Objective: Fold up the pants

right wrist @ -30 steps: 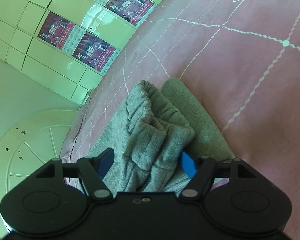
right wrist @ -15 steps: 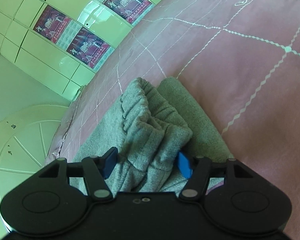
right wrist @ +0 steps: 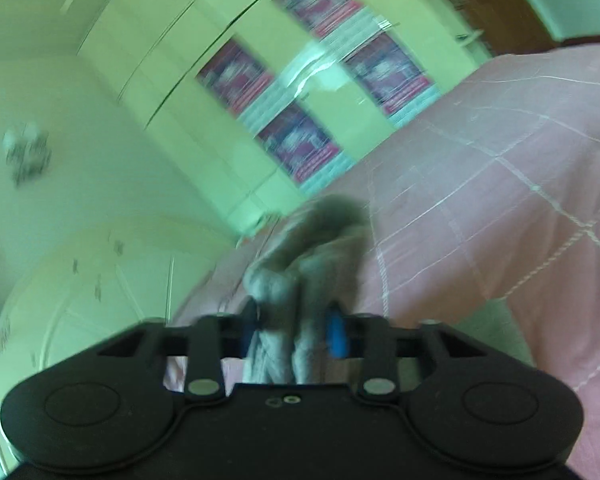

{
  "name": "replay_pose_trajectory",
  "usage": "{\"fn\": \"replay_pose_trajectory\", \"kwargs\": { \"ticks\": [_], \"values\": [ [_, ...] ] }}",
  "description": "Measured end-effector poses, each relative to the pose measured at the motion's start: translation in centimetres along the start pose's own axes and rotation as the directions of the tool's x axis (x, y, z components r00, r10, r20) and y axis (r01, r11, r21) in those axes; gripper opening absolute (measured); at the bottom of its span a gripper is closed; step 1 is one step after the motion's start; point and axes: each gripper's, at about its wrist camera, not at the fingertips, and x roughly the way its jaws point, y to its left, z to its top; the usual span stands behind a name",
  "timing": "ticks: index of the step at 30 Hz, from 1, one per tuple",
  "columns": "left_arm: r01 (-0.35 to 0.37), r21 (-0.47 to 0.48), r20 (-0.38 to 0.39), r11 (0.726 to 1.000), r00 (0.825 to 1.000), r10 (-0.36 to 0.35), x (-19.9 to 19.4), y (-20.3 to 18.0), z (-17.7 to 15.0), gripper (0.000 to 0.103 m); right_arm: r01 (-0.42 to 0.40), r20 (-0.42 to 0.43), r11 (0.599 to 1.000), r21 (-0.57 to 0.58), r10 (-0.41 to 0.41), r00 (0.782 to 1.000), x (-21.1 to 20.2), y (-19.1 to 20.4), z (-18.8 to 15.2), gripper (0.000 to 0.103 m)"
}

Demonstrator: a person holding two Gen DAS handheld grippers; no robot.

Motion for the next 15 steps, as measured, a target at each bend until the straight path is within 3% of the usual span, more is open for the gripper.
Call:
{"fn": "replay_pose_trajectory", "kwargs": {
  "ticks": [3,5,6,8,9,11,13,15],
  "values": [
    [-0.011,0.010,-0.003,1.000,1.000,0.011,0.1,-0.2,-0.1,0.103,0.148,-0.053,0.987,0.067,-0.145,0.988,0.8,-5.5,-1.7,0.023],
    [-0.011,0.010,-0.005,1.000,1.000,0.011,0.1,-0.1,0.0,0.103,0.279,-0.144,0.940,0.196,-0.254,0.956,1.5,-10.3,-3.8,0.023],
    [-0.009,0.011,-0.007,1.000,1.000,0.009,0.0,-0.1,0.0,0.103,0.291,-0.177,0.914,0.283,-0.249,0.952,1.4,-12.6,-5.2,0.023],
    [-0.004,0.011,-0.009,1.000,1.000,0.004,0.0,0.0,0.0,0.103,0.221,-0.135,0.902,0.370,-0.184,0.974,0.3,-14.1,-6.3,0.029],
    [-0.005,0.014,-0.009,1.000,1.000,0.005,0.0,-0.1,0.0,0.103,0.211,-0.125,0.906,0.366,-0.176,0.976,0.0,-13.8,-6.3,0.032],
    [-0.011,0.019,-0.008,1.000,1.000,0.011,0.1,-0.1,0.0,0.103,0.191,-0.127,0.913,0.360,-0.155,0.980,-0.1,-13.2,-6.2,0.056],
    [-0.012,0.021,-0.008,1.000,1.000,0.012,0.0,-0.2,0.0,0.103,0.170,-0.132,0.923,0.345,-0.131,0.983,0.2,-12.5,-6.1,0.072],
    [-0.012,0.021,-0.008,1.000,1.000,0.012,0.0,-0.2,0.0,0.103,0.202,-0.160,0.934,0.294,-0.160,0.974,1.1,-11.6,-6.2,0.070]
  ]
}}
